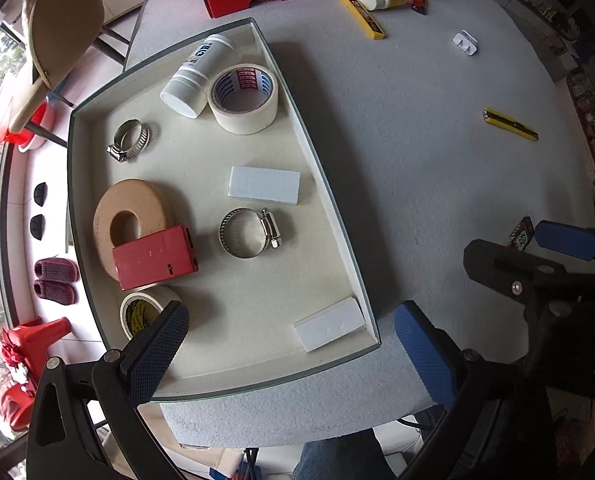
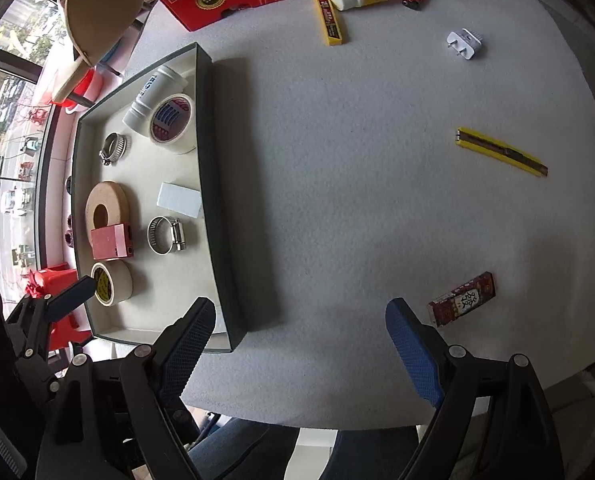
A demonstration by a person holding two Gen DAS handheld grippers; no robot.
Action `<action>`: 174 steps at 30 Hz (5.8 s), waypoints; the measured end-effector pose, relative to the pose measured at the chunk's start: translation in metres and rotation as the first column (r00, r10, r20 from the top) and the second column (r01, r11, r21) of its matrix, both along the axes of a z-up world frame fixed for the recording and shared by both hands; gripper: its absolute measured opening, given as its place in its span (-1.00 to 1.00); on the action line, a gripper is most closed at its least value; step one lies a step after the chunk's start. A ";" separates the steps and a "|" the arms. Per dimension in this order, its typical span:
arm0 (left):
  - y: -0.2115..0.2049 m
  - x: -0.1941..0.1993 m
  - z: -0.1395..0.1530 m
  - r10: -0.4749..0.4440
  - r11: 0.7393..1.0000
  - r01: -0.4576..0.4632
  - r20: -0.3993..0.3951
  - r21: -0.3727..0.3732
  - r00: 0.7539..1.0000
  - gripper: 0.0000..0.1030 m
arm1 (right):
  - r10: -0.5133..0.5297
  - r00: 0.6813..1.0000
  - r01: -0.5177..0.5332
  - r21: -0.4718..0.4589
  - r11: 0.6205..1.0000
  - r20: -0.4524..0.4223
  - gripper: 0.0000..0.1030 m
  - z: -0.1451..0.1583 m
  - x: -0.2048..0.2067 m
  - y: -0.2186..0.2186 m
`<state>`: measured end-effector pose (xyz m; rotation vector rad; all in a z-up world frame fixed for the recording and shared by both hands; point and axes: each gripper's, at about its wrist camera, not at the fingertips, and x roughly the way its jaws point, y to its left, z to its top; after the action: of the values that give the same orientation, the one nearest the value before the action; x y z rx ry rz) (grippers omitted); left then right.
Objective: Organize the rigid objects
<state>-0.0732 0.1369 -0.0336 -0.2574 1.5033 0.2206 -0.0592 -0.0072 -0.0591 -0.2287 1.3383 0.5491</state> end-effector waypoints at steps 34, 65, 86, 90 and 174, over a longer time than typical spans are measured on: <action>-0.126 0.093 -0.056 0.108 0.985 -0.105 -0.014 0.136 0.994 1.00 | 0.099 0.993 -0.096 -0.047 0.994 0.061 0.71 0.000 0.171 -0.116; -0.133 0.121 -0.040 0.449 0.887 -0.456 -0.090 -0.071 0.889 -0.50 | 0.339 0.920 -0.330 -0.076 0.941 0.196 0.15 0.044 0.287 0.015; -0.130 0.079 0.029 0.146 0.985 -0.149 -0.038 -0.084 0.988 -0.50 | 0.255 0.967 -0.255 -0.008 0.967 -0.009 0.15 0.015 0.124 -0.146; -0.120 0.066 0.041 0.158 0.985 -0.159 -0.021 -0.064 0.987 -0.50 | 0.282 0.960 -0.281 -0.025 0.959 0.004 0.15 0.012 0.111 -0.137; 0.142 -0.017 0.004 0.324 0.946 -0.321 0.129 -0.047 0.937 -0.50 | 0.373 0.926 -0.370 -0.057 0.927 0.060 0.16 0.000 -0.077 0.150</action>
<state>-0.0904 0.2787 -0.0292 -0.5309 1.3237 0.4380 -0.1363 0.1428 -0.0592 -0.5425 1.2453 0.8224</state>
